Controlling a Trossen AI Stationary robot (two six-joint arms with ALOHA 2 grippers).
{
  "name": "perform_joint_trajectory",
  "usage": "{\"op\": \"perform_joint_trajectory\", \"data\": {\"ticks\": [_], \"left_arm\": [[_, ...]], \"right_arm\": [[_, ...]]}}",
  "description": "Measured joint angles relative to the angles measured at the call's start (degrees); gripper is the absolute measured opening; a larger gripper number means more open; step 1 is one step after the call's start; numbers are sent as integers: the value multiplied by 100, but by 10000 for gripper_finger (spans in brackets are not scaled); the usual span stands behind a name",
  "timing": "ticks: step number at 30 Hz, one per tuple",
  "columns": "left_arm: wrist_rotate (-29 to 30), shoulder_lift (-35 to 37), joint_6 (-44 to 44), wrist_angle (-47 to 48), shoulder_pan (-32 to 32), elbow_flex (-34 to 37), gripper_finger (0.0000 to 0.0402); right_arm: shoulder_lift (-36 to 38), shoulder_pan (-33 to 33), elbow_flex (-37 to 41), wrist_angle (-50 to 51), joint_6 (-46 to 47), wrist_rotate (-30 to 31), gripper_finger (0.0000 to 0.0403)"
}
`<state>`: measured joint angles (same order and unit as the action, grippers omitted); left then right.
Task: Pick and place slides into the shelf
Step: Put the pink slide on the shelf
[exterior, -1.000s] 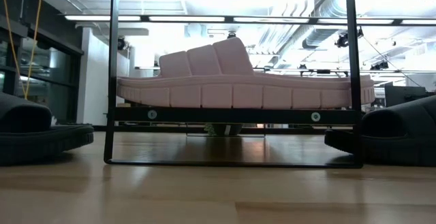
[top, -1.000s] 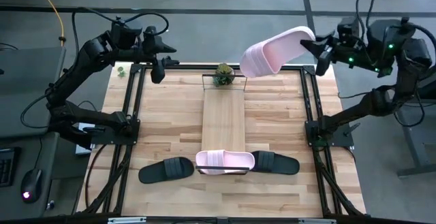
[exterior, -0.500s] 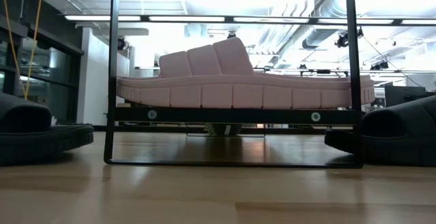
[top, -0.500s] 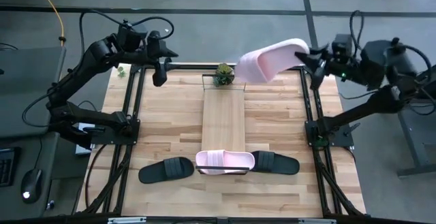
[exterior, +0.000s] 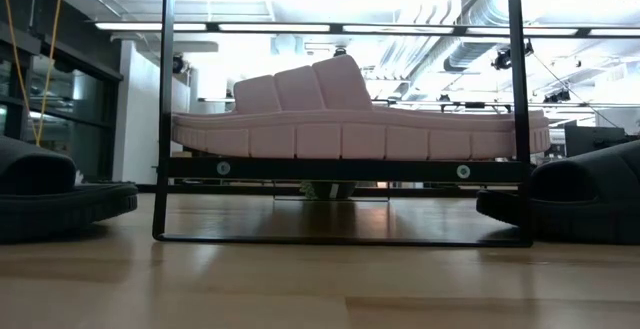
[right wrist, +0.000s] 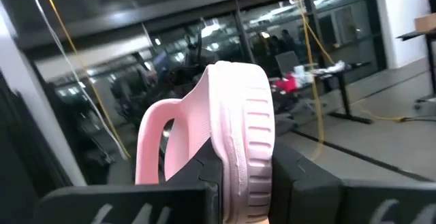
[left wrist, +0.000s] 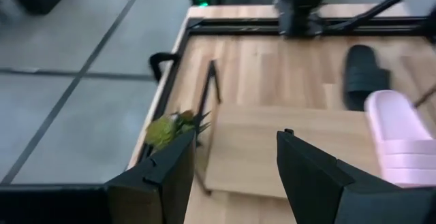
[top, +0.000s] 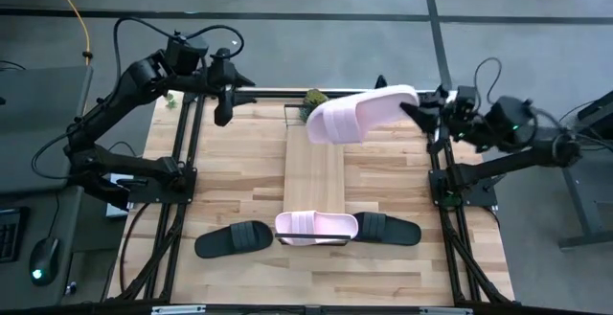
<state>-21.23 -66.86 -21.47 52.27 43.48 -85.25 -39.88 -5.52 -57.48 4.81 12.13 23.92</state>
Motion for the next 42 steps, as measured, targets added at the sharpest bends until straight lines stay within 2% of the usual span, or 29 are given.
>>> {"op": "perform_joint_trajectory", "data": {"ticks": [8, 12, 18, 30, 33, 42], "left_arm": [[-125, 44, -240, 11, 0, -1, 188], [-116, 45, -299, 17, 0, -2, 188], [-114, 45, -403, 20, 0, -2, 188], [-112, 45, -489, 85, 0, -2, 188], [-113, 45, -490, 122, 0, -2, 188], [-123, 45, -529, 326, 0, -2, 188]], "right_arm": [[140, 28, 1840, -2284, 738, 0, 37], [-67, 28, 2588, -3301, 1197, 257, 37], [-763, -116, 3450, -4921, 1751, 539, 37], [-2361, -1248, 3628, -6425, 1794, 2247, 37], [-2700, -1595, 3627, -6638, 1808, 2901, 37], [-3781, -2324, 3624, -6632, 3114, 4096, 37]]}}
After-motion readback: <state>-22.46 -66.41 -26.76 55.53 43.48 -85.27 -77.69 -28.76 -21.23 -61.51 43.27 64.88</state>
